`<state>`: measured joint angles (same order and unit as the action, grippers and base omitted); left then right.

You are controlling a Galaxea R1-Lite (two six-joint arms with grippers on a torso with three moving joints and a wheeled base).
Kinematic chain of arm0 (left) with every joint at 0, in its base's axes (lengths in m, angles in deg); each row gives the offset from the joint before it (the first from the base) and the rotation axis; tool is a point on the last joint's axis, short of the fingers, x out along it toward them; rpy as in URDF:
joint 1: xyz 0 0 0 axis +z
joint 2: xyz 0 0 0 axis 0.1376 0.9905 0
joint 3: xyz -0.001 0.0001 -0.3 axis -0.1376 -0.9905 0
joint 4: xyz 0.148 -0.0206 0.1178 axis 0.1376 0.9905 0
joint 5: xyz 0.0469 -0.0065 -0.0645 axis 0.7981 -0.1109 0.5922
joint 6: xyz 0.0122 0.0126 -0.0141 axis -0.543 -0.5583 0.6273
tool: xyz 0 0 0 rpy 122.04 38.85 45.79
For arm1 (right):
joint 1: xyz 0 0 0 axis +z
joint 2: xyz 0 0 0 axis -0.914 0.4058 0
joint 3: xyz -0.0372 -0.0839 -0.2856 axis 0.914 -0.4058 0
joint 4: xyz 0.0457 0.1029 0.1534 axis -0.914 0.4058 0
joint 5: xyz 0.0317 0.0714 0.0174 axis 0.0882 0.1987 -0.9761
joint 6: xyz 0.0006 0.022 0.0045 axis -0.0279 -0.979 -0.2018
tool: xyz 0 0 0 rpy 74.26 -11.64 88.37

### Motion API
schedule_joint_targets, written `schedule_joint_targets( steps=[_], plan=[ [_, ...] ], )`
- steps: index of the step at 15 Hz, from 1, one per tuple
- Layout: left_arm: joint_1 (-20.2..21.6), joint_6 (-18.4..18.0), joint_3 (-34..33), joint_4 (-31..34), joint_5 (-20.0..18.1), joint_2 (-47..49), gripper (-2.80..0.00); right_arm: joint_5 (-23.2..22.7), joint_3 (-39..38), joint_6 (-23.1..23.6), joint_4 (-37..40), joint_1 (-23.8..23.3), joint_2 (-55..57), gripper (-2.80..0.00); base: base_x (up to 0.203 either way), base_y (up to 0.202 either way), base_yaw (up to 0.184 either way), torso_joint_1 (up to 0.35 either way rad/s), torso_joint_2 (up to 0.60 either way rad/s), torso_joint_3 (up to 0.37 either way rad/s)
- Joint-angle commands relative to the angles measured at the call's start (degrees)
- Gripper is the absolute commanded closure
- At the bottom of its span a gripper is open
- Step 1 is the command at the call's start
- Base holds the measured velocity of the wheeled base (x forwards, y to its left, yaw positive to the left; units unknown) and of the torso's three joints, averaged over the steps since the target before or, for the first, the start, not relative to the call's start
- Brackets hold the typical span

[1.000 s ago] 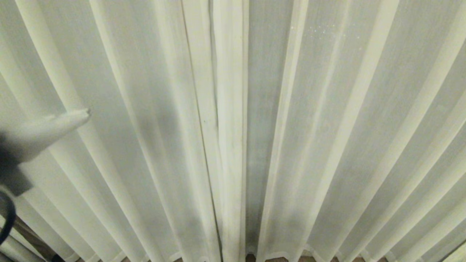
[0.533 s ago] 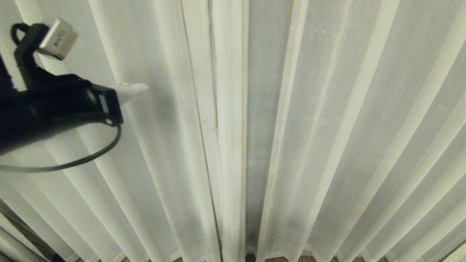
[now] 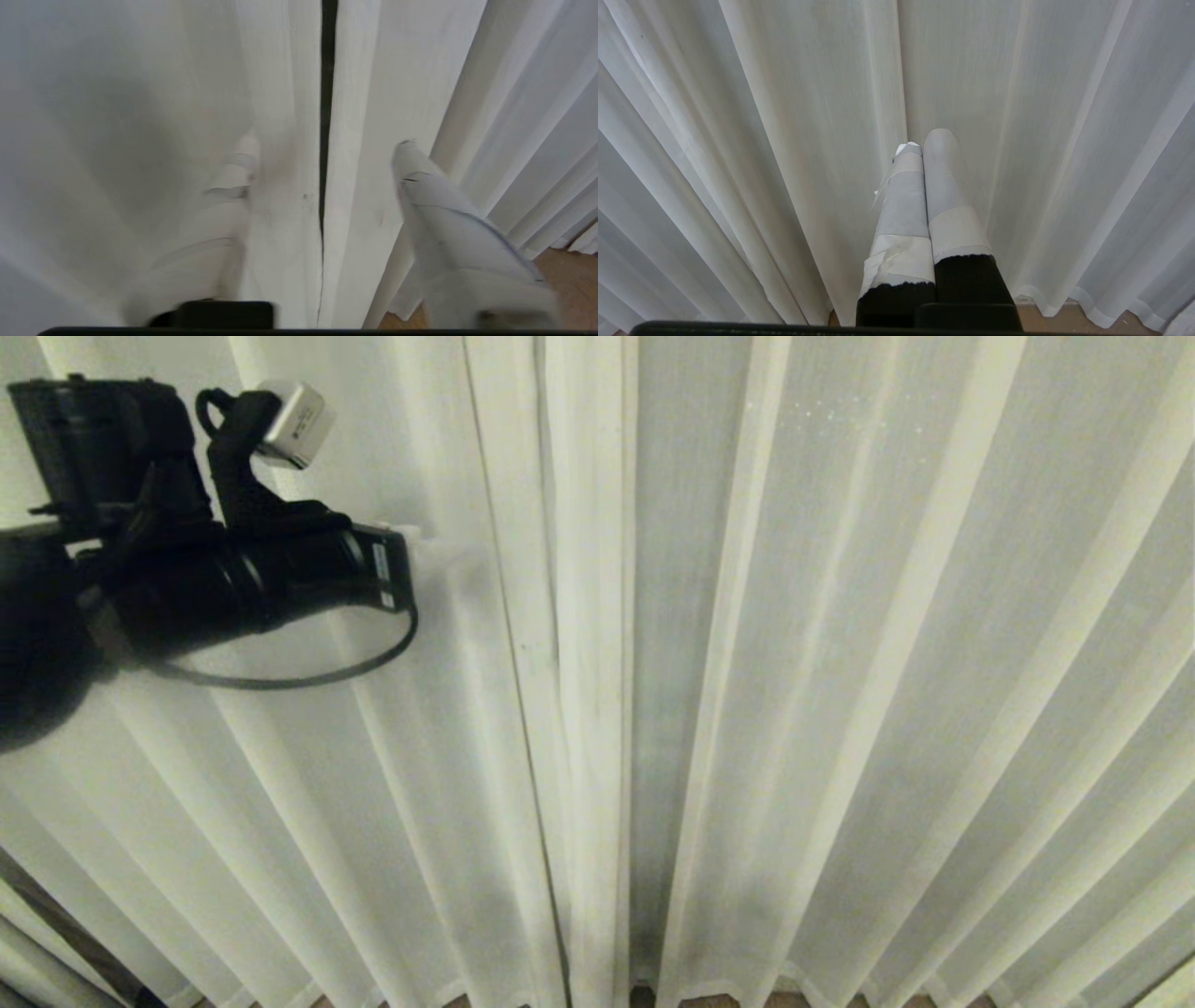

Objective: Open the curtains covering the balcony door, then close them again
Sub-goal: Pull the inner curtains open on both sides

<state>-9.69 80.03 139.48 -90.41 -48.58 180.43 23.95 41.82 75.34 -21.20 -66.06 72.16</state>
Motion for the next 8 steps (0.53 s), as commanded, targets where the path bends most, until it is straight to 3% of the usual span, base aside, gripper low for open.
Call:
schedule_joint_targets(
  steps=[1, 5, 8],
  plan=[
    [-0.8, 0.2, 1.9, -0.1, -0.1, 2.7, -2.80, 0.0, 0.0, -0.1, 0.0, 0.1, 0.0, 0.00, 0.000, 0.000, 0.000, 0.000, 0.00, 0.000],
    [-2.7, 0.6, 6.0, -0.1, 0.5, 6.4, -2.80, 0.0, 0.0, 0.0, 0.0, 0.0, 0.0, 0.00, 0.000, 0.000, 0.000, 0.000, 0.00, 0.000],
    [-3.3, 0.4, 12.8, -0.1, 3.6, 10.6, -2.80, 0.0, 0.0, 0.0, 0.0, 0.0, 0.0, 0.00, 0.000, 0.000, 0.000, 0.000, 0.00, 0.000]
  ],
)
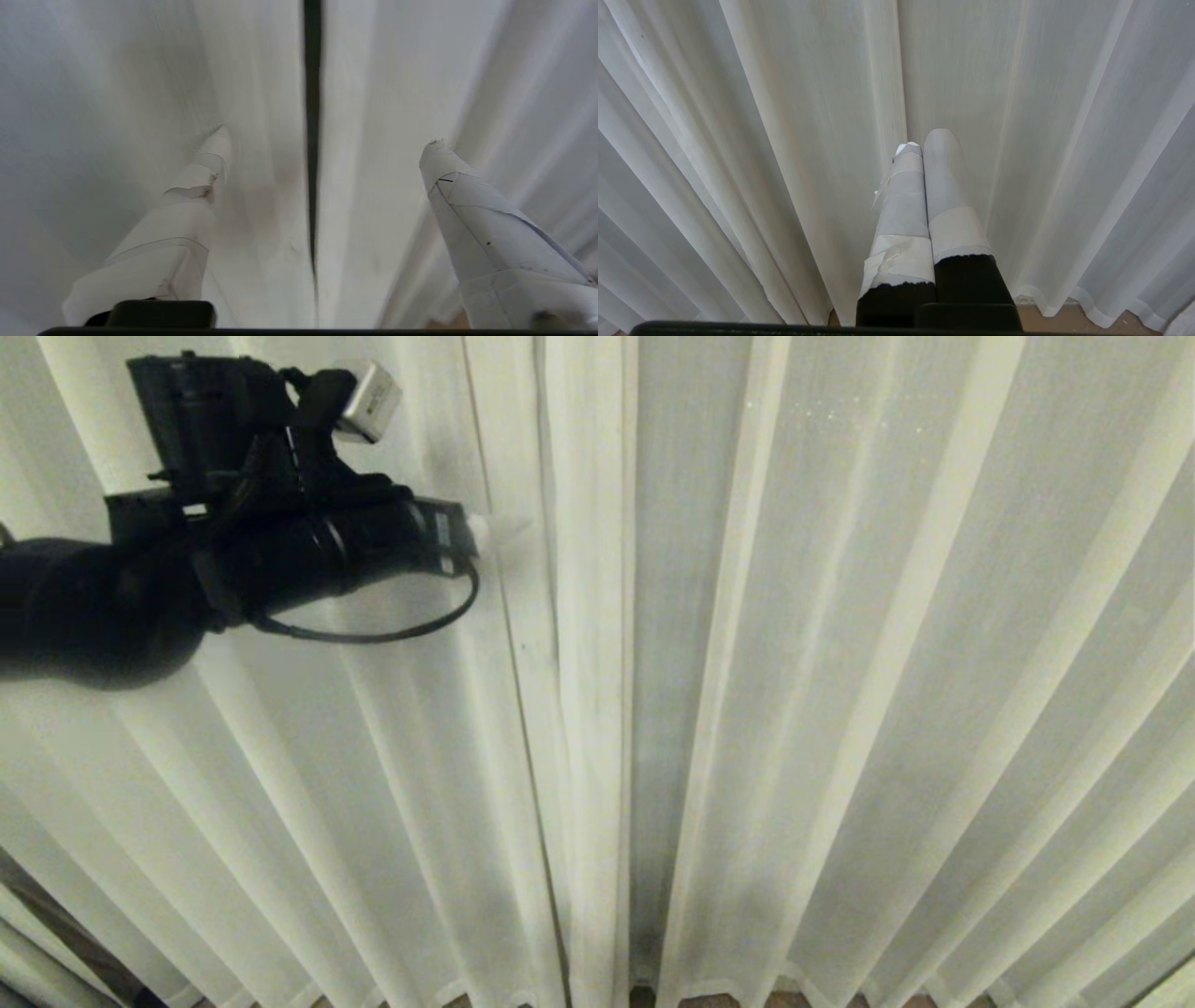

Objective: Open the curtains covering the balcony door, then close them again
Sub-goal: Pull the inner curtains open on both sides

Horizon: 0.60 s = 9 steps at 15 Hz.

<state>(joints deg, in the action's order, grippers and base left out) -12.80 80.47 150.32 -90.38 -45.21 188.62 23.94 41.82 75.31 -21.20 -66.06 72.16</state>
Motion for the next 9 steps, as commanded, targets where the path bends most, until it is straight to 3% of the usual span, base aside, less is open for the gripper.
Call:
schedule_joint_targets(
  steps=[1, 5, 9],
  plan=[
    [-0.3, -0.2, 4.7, -0.2, 1.6, 4.4, -2.80, 0.0, 0.0, 0.0, 0.0, 0.0, 0.0, 0.00, 0.000, 0.000, 0.000, 0.000, 0.00, 0.000],
    [-0.1, -1.5, 15.6, 0.1, 4.3, 11.2, -2.80, 0.0, 0.0, 0.0, 0.0, 0.0, 0.0, 0.00, 0.000, 0.000, 0.000, 0.000, 0.00, 0.000],
    [0.1, -4.3, 21.7, 0.0, 8.9, 15.8, -2.80, 0.0, 0.0, 0.0, 0.0, 0.0, 0.0, 0.00, 0.000, 0.000, 0.000, 0.000, 0.00, 0.000]
  ],
)
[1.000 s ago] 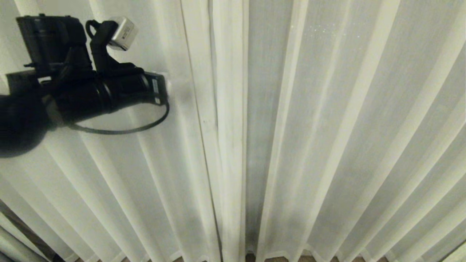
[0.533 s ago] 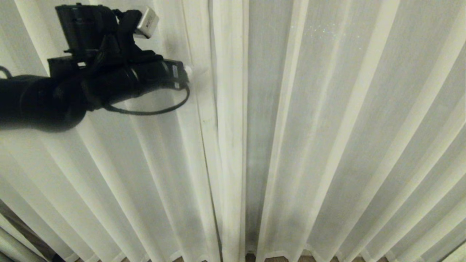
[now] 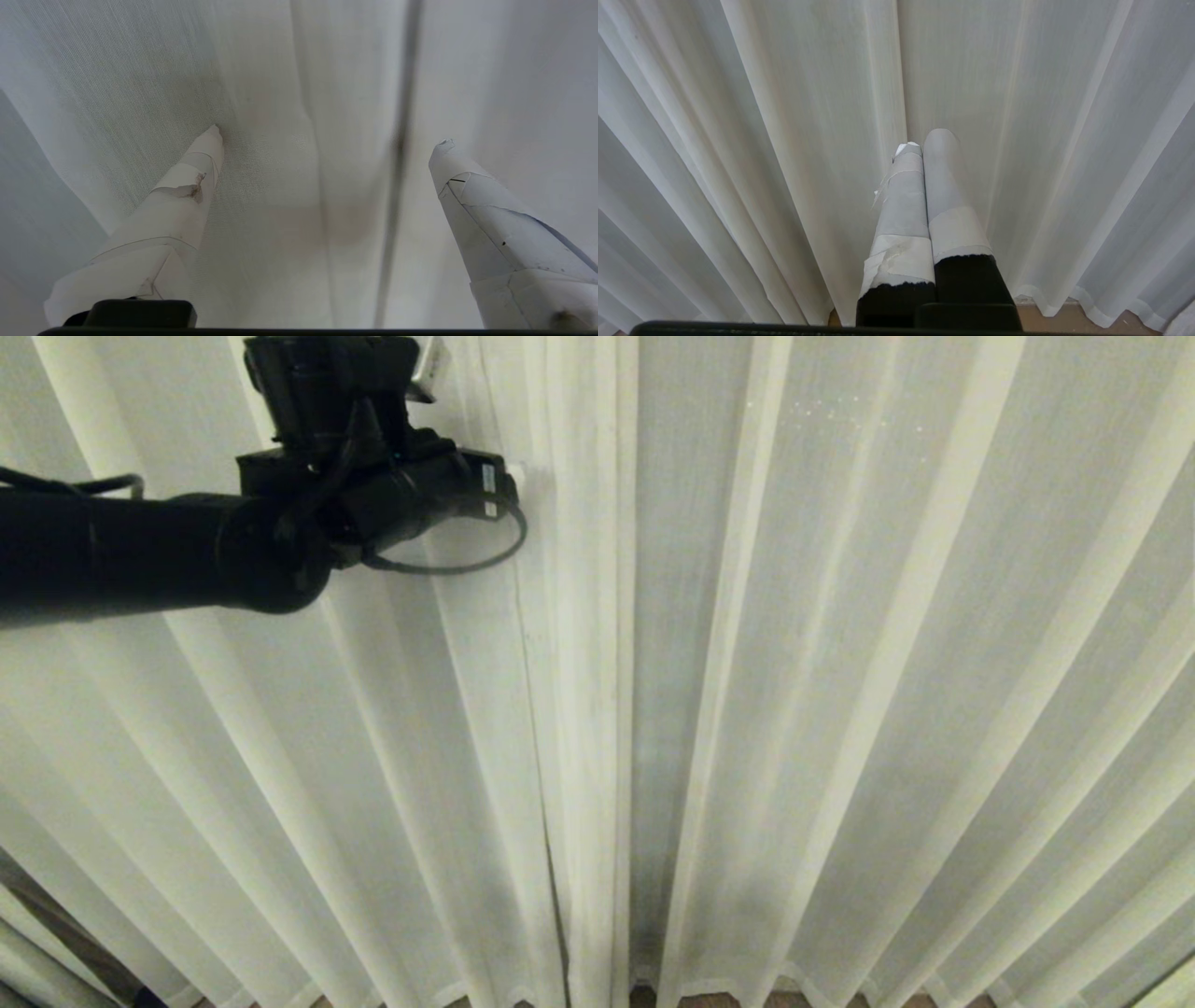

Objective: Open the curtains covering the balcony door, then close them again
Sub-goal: Pull the inner curtains open on both sides

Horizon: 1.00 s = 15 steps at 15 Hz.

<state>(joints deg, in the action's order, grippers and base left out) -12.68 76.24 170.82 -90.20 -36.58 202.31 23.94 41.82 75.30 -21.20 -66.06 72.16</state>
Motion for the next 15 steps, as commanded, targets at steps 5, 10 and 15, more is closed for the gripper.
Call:
schedule_joint_targets(
  steps=[5, 10, 15],
  plan=[
    [1.0, -2.0, 2.4, -0.2, 1.4, 3.5, -2.80, 0.0, 0.0, 0.0, 0.0, 0.0, 0.0, 0.00, 0.000, 0.000, 0.000, 0.000, 0.00, 0.000],
    [1.7, -2.6, 4.7, -0.3, 1.6, 5.1, -2.80, 0.0, 0.0, 0.0, 0.0, 0.0, 0.0, 0.00, 0.000, 0.000, 0.000, 0.000, 0.00, 0.000],
    [2.0, -2.6, 6.6, -0.2, 1.7, 6.1, 0.00, 0.0, 0.0, 0.0, 0.0, 0.0, 0.0, 0.00, 0.000, 0.000, 0.000, 0.000, 0.00, 0.000]
  ],
)
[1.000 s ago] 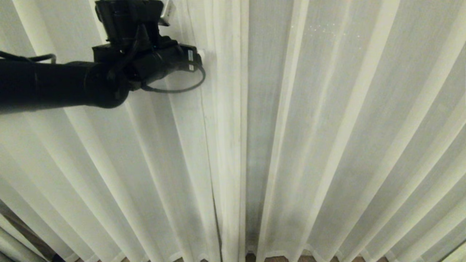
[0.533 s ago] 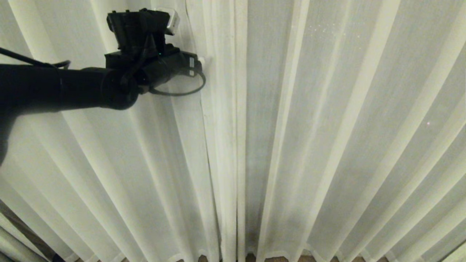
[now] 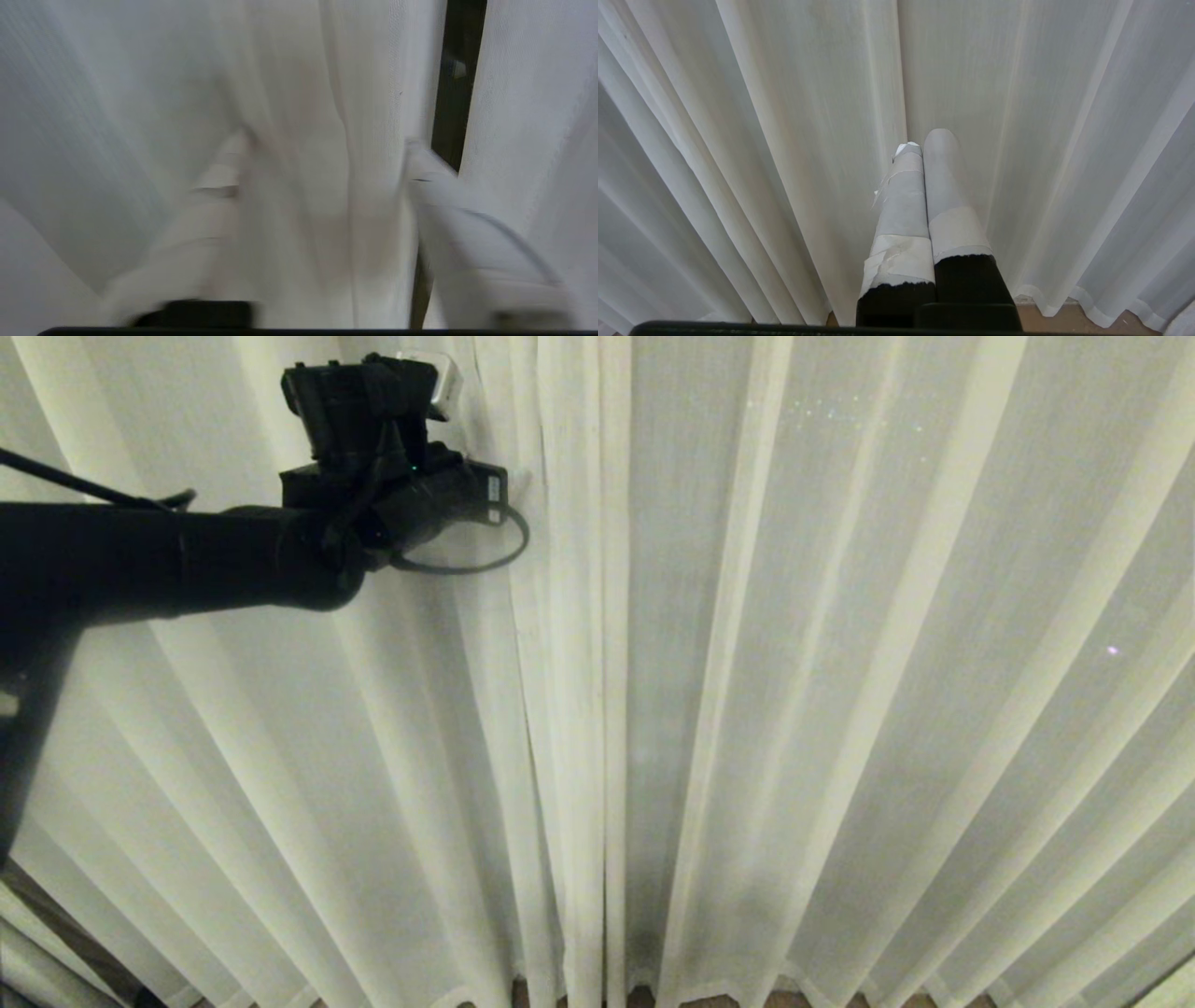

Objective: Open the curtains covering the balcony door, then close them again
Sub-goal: Pull the inner curtains open on both sides

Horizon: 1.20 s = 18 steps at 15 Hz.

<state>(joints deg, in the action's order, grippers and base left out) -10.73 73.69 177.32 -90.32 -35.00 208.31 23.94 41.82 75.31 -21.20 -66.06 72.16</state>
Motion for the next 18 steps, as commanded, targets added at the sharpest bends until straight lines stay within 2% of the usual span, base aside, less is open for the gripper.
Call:
schedule_joint_targets(
  steps=[1, 7, 12, 14, 18],
  plan=[
    [0.4, -0.1, 0.3, -0.1, 0.1, 0.1, 0.00, 0.0, 0.0, -0.1, 0.0, 0.0, 0.0, 0.00, 0.000, 0.000, 0.000, 0.000, 0.00, 0.000],
    [2.0, -0.1, 0.8, -0.2, 0.3, 0.1, 0.00, 0.0, 0.0, 0.0, 0.0, 0.0, 0.0, 0.00, 0.000, 0.000, 0.000, 0.000, 0.00, 0.000],
    [4.0, -0.7, 0.5, -0.2, 3.9, -1.3, 0.00, 0.0, 0.0, 0.0, 0.0, 0.0, 0.0, 0.00, 0.000, 0.000, 0.000, 0.000, 0.00, 0.000],
    [4.9, -2.5, -0.2, -0.2, 4.2, -2.5, 0.00, 0.0, 0.0, -0.1, 0.0, 0.0, 0.0, 0.00, 0.000, 0.000, 0.000, 0.000, 0.00, 0.000],
    [6.6, -2.6, -1.0, -0.3, 4.4, -3.5, 0.00, 0.0, 0.0, 0.0, 0.0, 0.0, 0.0, 0.00, 0.000, 0.000, 0.000, 0.000, 0.00, 0.000]
  ],
)
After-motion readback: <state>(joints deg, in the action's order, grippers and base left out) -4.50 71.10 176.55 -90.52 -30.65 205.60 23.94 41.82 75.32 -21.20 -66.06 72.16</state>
